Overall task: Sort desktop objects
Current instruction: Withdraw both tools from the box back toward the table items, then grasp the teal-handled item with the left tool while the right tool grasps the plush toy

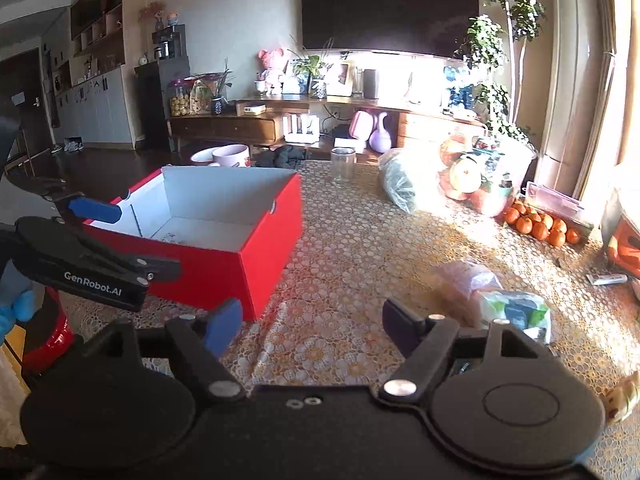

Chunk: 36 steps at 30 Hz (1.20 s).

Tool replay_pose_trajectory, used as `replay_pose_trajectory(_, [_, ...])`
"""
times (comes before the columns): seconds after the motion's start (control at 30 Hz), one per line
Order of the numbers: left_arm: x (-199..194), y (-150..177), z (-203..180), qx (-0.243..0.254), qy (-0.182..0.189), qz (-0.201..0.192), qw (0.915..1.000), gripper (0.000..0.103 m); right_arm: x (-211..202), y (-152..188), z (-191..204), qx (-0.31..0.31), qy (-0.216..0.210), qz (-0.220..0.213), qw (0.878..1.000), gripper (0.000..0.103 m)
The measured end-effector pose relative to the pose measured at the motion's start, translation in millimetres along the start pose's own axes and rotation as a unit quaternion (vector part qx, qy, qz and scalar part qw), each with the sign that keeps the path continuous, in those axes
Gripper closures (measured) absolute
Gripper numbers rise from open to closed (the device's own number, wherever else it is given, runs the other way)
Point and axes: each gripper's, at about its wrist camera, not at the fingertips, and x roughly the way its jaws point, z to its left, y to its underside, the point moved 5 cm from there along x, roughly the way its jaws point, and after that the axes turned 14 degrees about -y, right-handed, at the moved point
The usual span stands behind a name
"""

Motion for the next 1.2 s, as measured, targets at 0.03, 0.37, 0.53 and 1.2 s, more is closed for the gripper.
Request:
replay_pose_trajectory(0.03, [-1,1,-4,0.001,0.005,0.000,1.0000,0.005,-4,6,-4,0.006,0.007,-0.002,1.000,0.023])
replay_pose_trajectory(0.37, [-15,10,-44,-0.002,0.046,-0.012,0.9989,0.000,-38,50,-40,0.059,0.067,-0.010,0.996,0.013])
replay_pose_trajectory(0.53, [-18,14,-65,0.003,0.066,-0.014,0.9977,0.000,-52,62,-54,0.078,0.091,-0.014,0.993,0.010])
replay_pose_trajectory(1.2, [-12,-17,-136,0.022,0.114,-0.038,0.9925,0.000,-99,95,-134,0.134,0.185,-0.039,0.973,0.010])
